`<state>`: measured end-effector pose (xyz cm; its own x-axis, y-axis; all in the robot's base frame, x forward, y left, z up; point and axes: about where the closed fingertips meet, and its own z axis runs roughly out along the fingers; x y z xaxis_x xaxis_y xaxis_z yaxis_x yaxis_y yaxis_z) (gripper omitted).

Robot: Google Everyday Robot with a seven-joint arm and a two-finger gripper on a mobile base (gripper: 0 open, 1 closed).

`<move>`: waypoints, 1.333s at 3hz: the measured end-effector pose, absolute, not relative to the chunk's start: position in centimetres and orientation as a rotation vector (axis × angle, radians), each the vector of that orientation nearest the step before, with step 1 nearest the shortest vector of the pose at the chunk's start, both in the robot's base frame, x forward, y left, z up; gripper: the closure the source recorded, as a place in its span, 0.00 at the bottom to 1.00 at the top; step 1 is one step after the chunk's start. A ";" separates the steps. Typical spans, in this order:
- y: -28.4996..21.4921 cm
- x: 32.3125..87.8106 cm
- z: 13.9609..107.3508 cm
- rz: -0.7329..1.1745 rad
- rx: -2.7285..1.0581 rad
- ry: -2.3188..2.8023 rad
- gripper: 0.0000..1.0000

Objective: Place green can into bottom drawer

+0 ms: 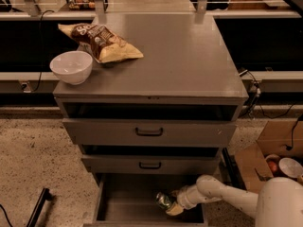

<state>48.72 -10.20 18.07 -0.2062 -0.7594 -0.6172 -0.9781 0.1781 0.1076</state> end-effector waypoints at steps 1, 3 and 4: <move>-10.0 50.1 16.8 0.662 -1.613 2.062 0.86; -9.6 49.8 16.6 0.672 -1.615 2.060 0.39; -9.5 49.6 16.5 0.676 -1.617 2.060 0.16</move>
Offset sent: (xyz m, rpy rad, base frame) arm 0.0126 0.0021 -0.0111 -0.0147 -0.0033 -0.0238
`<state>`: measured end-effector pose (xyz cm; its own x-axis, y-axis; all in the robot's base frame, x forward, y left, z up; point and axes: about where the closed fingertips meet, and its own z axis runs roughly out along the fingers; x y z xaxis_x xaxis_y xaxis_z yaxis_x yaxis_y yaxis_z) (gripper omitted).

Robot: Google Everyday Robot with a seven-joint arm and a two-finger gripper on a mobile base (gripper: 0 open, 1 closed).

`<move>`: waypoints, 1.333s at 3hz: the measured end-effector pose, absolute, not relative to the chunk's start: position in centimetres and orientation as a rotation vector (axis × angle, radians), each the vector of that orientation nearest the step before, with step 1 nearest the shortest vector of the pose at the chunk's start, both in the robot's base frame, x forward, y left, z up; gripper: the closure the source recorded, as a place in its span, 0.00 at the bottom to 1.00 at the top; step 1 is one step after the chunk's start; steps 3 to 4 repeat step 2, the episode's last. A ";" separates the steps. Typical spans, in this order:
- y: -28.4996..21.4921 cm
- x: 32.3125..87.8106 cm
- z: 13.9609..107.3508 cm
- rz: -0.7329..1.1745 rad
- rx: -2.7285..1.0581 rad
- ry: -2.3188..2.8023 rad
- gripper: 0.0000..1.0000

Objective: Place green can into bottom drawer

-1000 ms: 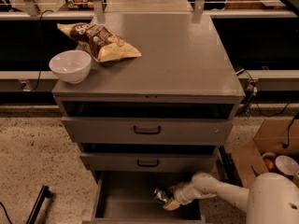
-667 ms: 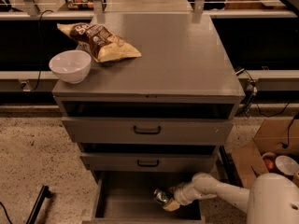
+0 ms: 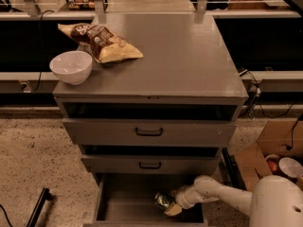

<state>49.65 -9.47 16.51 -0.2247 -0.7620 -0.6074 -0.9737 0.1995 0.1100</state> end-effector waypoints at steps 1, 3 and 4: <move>-9.3 49.5 16.4 0.681 -1.618 2.059 0.00; -9.3 49.5 16.4 0.681 -1.618 2.059 0.00; -9.3 49.5 16.4 0.681 -1.618 2.059 0.00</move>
Offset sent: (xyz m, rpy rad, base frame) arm -0.0014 0.0015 -0.0011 0.0015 0.0026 0.0019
